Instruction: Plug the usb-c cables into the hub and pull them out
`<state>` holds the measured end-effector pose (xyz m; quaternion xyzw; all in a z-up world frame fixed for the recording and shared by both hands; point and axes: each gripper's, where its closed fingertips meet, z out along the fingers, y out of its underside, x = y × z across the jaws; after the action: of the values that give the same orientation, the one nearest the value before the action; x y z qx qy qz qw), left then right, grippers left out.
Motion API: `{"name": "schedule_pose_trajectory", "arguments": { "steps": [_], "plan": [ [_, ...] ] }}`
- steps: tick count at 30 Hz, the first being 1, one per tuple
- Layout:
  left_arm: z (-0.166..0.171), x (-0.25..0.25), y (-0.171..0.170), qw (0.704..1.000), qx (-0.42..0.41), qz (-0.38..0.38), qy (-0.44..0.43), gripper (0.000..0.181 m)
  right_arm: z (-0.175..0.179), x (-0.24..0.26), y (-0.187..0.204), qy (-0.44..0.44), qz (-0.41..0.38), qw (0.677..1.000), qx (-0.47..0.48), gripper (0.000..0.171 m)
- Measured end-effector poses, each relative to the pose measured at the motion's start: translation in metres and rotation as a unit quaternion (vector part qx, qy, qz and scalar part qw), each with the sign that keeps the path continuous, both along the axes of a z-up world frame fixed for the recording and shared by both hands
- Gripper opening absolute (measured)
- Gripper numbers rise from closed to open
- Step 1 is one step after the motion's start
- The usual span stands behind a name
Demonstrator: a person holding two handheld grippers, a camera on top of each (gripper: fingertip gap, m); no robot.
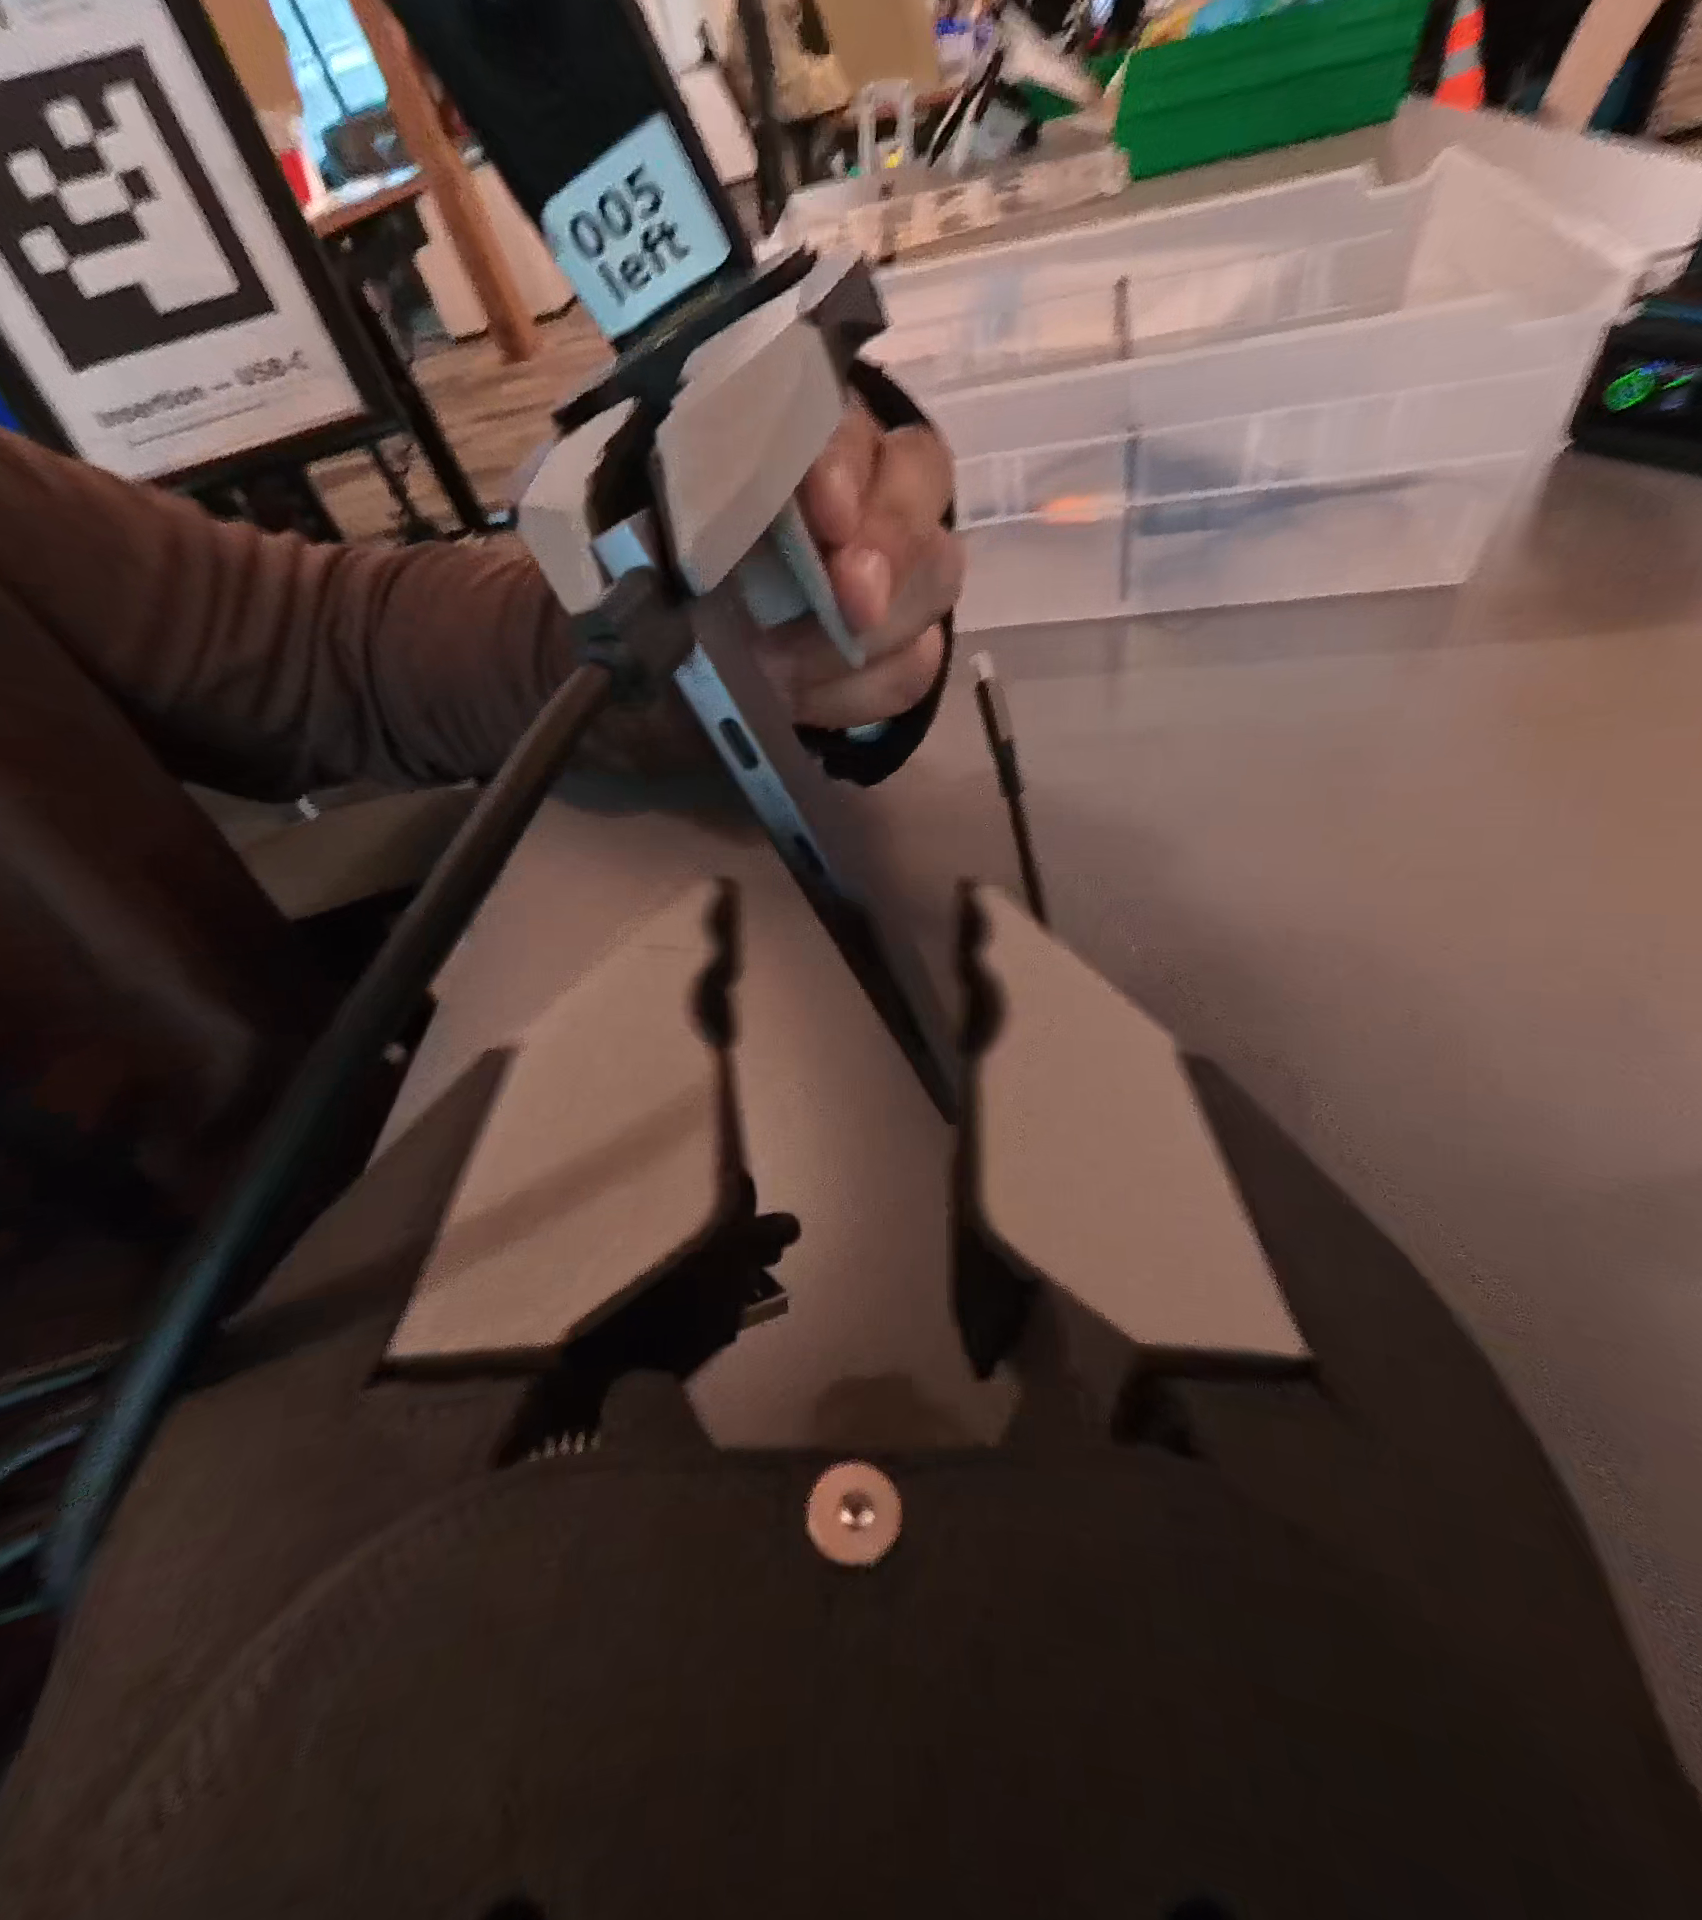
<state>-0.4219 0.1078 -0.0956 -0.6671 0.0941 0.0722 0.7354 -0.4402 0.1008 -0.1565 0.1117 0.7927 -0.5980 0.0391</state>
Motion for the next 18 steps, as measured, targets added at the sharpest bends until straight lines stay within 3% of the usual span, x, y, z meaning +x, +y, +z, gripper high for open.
{"name": "schedule_pose_trajectory", "arguments": {
  "steps": [1, 4, 9, 15, 18],
  "plan": [
    [-0.002, 0.002, 0.002, 1.000, -0.003, -0.002, 0.004, 0.007, -0.004, 0.005, -0.002, -0.003, 0.011, 1.000, 0.013, 0.015],
    [-0.006, 0.003, 0.005, 1.000, -0.010, -0.004, 0.001, 0.007, -0.010, 0.006, 0.000, 0.018, 0.009, 0.999, 0.040, 0.012],
    [-0.016, -0.026, 0.006, 0.996, -0.033, 0.086, -0.002, 0.009, -0.010, -0.032, 0.023, 0.128, -0.119, 0.979, 0.105, 0.011],
    [-0.037, -0.050, 0.005, 0.986, -0.071, 0.145, -0.027, 0.011, -0.021, -0.077, 0.073, 0.327, -0.269, 0.851, 0.312, 0.008],
    [-0.041, -0.052, 0.006, 0.985, -0.081, 0.154, -0.019, 0.012, -0.039, -0.083, 0.083, 0.315, -0.270, 0.835, 0.361, 0.010]
  ]
}}
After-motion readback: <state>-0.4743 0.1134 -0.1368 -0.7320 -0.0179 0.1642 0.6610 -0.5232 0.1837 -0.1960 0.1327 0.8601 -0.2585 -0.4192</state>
